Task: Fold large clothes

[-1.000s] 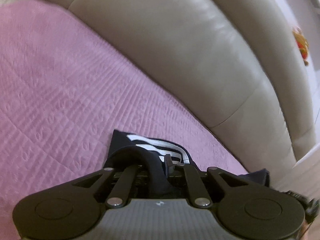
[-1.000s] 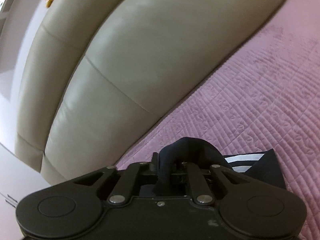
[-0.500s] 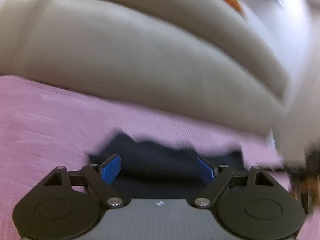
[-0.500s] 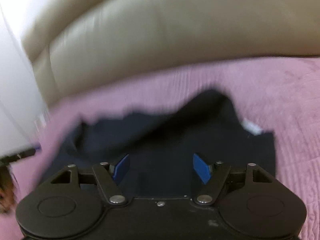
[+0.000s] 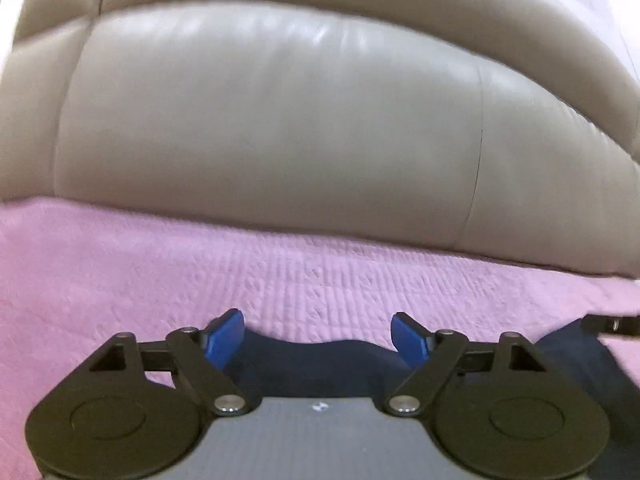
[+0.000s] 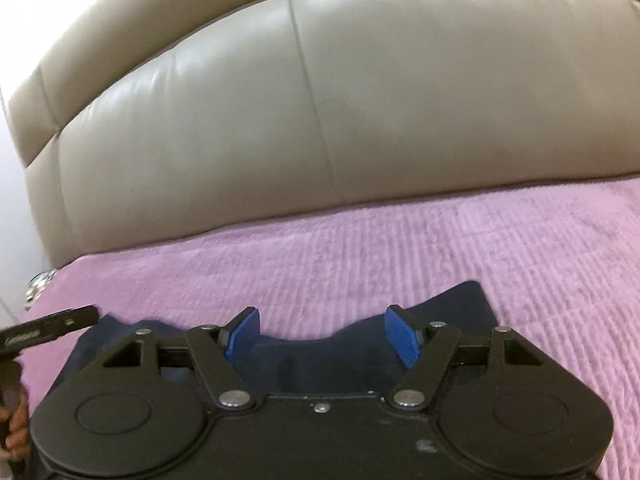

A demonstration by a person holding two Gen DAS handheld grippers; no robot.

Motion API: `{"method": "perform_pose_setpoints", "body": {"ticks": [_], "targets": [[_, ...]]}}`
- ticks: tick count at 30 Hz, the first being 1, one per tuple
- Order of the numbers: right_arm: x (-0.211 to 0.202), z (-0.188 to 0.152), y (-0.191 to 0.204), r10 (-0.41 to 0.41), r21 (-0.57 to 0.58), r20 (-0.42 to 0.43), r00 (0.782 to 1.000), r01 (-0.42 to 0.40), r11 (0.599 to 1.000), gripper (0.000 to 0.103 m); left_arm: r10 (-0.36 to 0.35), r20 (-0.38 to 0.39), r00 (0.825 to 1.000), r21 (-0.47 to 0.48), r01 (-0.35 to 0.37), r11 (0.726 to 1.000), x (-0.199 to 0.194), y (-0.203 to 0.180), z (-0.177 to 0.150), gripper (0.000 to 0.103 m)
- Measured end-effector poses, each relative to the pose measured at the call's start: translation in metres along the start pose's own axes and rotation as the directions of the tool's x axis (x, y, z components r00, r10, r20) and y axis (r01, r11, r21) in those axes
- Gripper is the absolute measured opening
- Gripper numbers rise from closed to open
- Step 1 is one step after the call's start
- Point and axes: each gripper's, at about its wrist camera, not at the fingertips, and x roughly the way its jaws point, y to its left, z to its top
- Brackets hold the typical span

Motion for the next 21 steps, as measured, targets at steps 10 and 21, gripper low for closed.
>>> {"method": "perform_pose_setpoints", "body": {"ticks": [10, 21], "targets": [[0.048, -0.019, 0.023, 0.005, -0.218, -0.295, 0.955, -0.073, 0.973, 0.086, -0.127, -0.174, 0.976, 0.353, 0.183, 0.918, 0.043, -0.063, -0.054, 0.103], [0.002, -0.016, -0.046, -0.119, -0.181, -0.310, 0.943, 0.064, 0.981, 0.088, 0.021, -0.219, 0.975, 0.329, 0.053, 0.943, 0.031, 0.018, -0.033, 0.103]]}}
